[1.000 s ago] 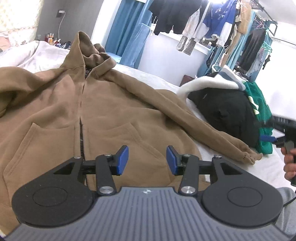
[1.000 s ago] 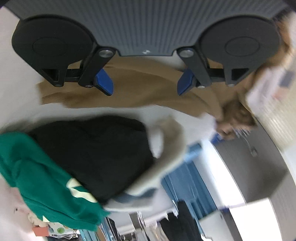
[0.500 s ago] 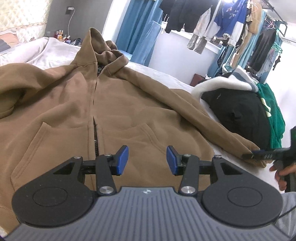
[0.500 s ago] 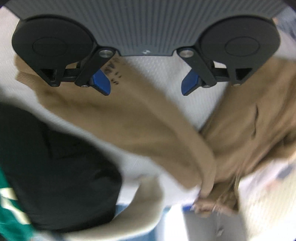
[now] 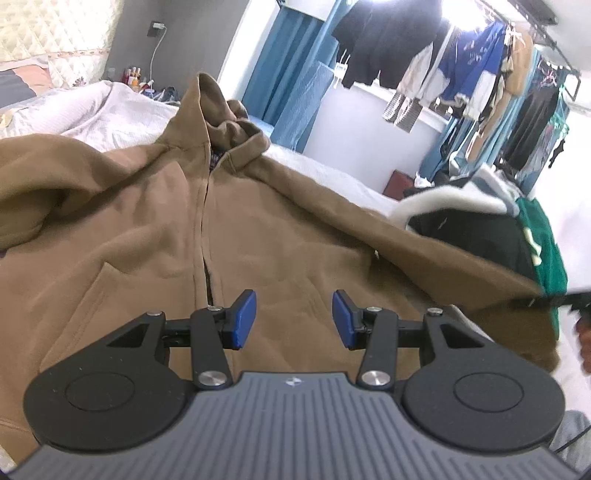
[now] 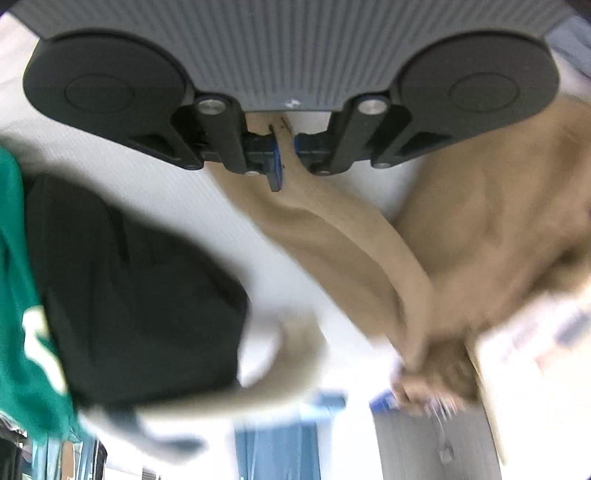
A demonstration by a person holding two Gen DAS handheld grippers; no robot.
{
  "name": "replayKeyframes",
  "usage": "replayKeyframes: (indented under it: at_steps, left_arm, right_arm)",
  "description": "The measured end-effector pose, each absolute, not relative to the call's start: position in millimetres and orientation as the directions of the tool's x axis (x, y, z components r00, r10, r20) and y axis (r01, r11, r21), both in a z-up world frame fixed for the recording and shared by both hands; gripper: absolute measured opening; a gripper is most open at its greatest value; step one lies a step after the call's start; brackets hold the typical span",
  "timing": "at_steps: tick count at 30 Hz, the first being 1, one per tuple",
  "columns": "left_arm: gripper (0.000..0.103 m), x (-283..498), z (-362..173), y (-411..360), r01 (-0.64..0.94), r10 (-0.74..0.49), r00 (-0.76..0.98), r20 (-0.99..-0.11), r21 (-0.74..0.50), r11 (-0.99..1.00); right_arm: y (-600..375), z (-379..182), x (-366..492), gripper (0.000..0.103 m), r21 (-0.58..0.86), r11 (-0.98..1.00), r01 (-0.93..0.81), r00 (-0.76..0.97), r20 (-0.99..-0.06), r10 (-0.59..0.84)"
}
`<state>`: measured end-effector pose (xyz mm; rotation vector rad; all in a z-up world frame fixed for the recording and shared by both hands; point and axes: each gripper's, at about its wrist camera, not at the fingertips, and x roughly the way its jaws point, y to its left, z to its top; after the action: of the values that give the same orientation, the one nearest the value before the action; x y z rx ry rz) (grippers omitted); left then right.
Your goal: Fold large clothes
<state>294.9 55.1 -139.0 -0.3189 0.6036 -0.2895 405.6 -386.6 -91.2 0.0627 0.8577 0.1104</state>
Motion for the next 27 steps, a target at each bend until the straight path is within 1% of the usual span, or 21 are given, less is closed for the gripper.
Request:
replayKeyframes:
  at_steps: [3, 5, 9, 13, 16, 19, 24, 27]
  left_arm:
    - [0.051, 291, -132, 64, 0.168, -0.359, 0.799, -0.482, -0.395, 0.903]
    - [0.051, 288, -127, 72, 0.161, -0.361, 0.807, -0.466, -0.415, 0.895]
    - [0.051, 281, -117, 92, 0.145, -0.358, 0.83, -0.428, -0.455, 0.879]
    - [0.051, 272, -105, 120, 0.113, -0.328, 0.863, -0.384, -0.486, 0.867]
    - [0.051, 263, -96, 149, 0.076, -0.292, 0.892, -0.346, -0.521, 0.85]
    - [0.051, 254, -92, 183, 0.016, -0.23, 0.918, -0.324, -0.548, 0.836]
    - [0.052, 247, -97, 240, -0.094, -0.141, 0.936, -0.321, -0.615, 0.783]
    - [0.052, 250, -104, 265, -0.146, -0.098, 0.938, -0.334, -0.634, 0.76]
  right_arm:
    - [-373, -31, 405, 0.009, 0.229, 0.967, -0.115, 0.688, -0.684, 0.244]
    - [-356, 6, 405, 0.009, 0.29, 0.946, -0.147, 0.706, -0.638, 0.306]
    - [-298, 64, 411, 0.009, 0.336, 0.914, -0.228, 0.723, -0.57, 0.39]
    - [-227, 85, 428, 0.009, 0.335, 0.893, -0.3, 0.716, -0.539, 0.443]
    - [-175, 79, 439, 0.009, 0.319, 0.883, -0.344, 0.716, -0.519, 0.466]
    - [-119, 51, 455, 0.009, 0.331, 0.865, -0.378, 0.683, -0.531, 0.502]
    - [-26, -22, 468, 0.009, 0.316, 0.85, -0.422, 0.64, -0.561, 0.526]
    - [16, -71, 475, 0.009, 0.349, 0.843, -0.41, 0.603, -0.589, 0.538]
